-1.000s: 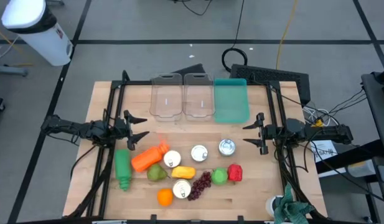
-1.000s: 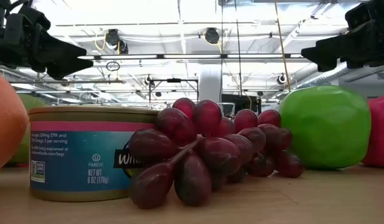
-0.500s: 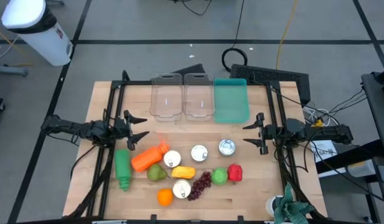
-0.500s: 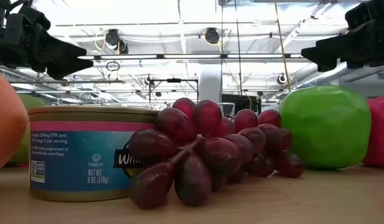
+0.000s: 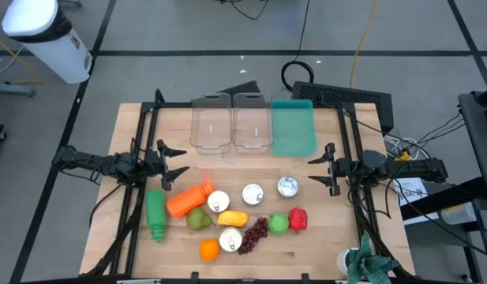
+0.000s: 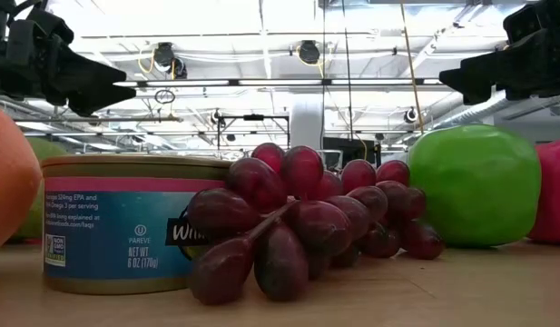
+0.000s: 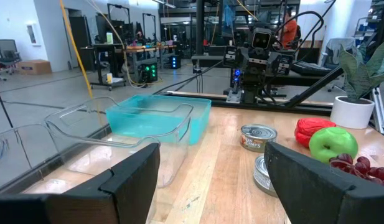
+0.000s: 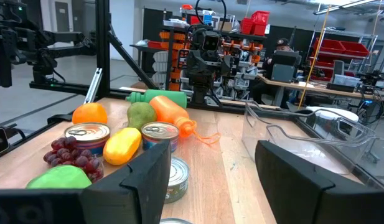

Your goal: Pick & Place Food Item

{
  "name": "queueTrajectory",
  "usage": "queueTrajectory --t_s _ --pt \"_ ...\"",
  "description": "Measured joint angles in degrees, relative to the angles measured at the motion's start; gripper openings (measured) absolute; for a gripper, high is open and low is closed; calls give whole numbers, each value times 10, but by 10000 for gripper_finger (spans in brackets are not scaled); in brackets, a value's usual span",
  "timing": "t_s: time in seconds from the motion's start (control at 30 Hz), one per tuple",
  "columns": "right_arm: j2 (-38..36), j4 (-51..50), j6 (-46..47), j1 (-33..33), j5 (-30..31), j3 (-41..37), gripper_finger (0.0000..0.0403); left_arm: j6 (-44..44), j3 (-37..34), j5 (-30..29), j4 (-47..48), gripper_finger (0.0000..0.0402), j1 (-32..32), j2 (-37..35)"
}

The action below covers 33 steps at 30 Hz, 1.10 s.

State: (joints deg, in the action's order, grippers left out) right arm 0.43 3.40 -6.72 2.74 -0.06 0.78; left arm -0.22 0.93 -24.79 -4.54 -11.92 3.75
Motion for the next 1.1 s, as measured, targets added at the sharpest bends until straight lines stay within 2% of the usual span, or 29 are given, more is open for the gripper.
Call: queueTrajectory --t_s 0.17,0.33,0.47,0.6,0.73,0.83,0.93,1.0,1.1 --pt "0 0 0 0 0 0 219 -7 0 -7 -9 294 0 0" --pt "0 0 0 0 0 0 219 -139 0 16 -59 294 0 0" --pt "0 0 0 0 0 0 219 -204 0 -3 -111 294 0 0" --pt "0 0 0 0 0 0 219 -246 0 -10 -97 294 0 0" --pt "0 0 0 0 0 0 219 -302 5 41 -61 294 0 0" --pt "0 0 0 0 0 0 219 -382 47 59 14 294 0 18" --pt "0 0 0 0 0 0 219 -454 132 63 195 294 -1 61" --pt "0 0 0 0 0 0 219 -521 199 69 308 294 -1 113" --pt "0 0 0 0 0 0 219 -600 287 131 434 294 -3 215"
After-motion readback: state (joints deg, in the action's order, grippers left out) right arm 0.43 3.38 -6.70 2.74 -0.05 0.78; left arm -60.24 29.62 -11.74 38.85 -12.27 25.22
